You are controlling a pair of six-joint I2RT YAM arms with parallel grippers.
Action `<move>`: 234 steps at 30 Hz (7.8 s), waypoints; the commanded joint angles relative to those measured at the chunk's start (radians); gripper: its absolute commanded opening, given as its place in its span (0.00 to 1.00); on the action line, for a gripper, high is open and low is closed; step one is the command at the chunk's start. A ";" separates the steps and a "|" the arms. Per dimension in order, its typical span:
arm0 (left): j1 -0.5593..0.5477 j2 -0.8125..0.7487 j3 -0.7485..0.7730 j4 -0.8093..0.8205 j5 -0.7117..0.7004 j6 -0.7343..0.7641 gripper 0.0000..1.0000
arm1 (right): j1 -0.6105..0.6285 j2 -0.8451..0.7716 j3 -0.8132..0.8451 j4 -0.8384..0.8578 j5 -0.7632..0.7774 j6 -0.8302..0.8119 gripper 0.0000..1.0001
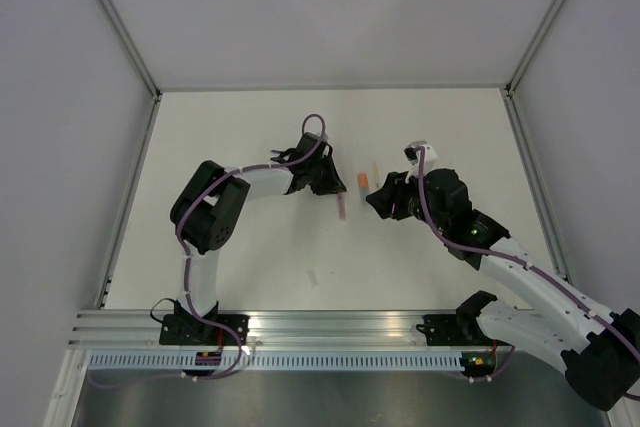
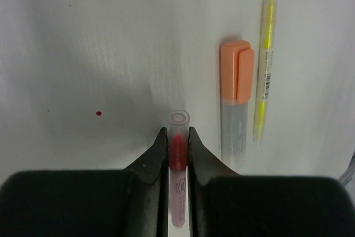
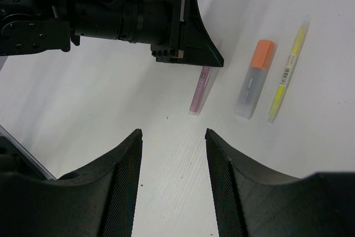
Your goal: Insert the pens into the pen caps
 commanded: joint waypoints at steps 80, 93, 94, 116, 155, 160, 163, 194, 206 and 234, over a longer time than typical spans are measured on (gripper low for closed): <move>0.236 0.413 0.779 -1.003 -0.435 -0.649 0.37 | 0.000 -0.049 -0.042 0.057 -0.038 -0.048 0.55; 0.242 0.312 0.616 -1.028 -0.473 -0.683 0.33 | -0.002 -0.065 -0.041 0.050 -0.048 -0.049 0.55; 0.242 0.312 0.609 -1.021 -0.455 -0.681 0.33 | -0.002 -0.065 -0.041 0.050 -0.048 -0.051 0.55; 0.241 0.098 0.170 -0.734 -0.364 -0.540 0.02 | -0.002 -0.051 -0.024 0.055 -0.044 -0.065 0.56; -0.055 -0.955 -0.593 0.104 -0.103 -0.173 0.02 | 0.115 0.501 0.217 0.282 -0.389 -0.029 0.62; -0.057 -0.952 -0.625 0.147 -0.100 -0.170 0.02 | 0.124 0.520 0.229 0.310 -0.411 -0.017 0.58; -0.055 -0.952 -0.640 0.177 -0.094 -0.172 0.02 | 0.129 0.532 0.231 0.317 -0.418 -0.010 0.52; -0.052 -1.010 -0.536 -0.198 -0.088 -0.095 0.62 | 0.002 0.365 0.144 0.115 -0.263 -0.049 0.00; -0.316 -0.978 -0.764 -0.365 -0.315 -0.349 0.59 | -0.023 0.207 0.041 0.130 -0.246 -0.049 0.00; -0.532 -0.464 -0.297 -0.836 -0.473 -0.851 0.66 | -0.023 0.123 0.008 0.156 -0.240 -0.051 0.00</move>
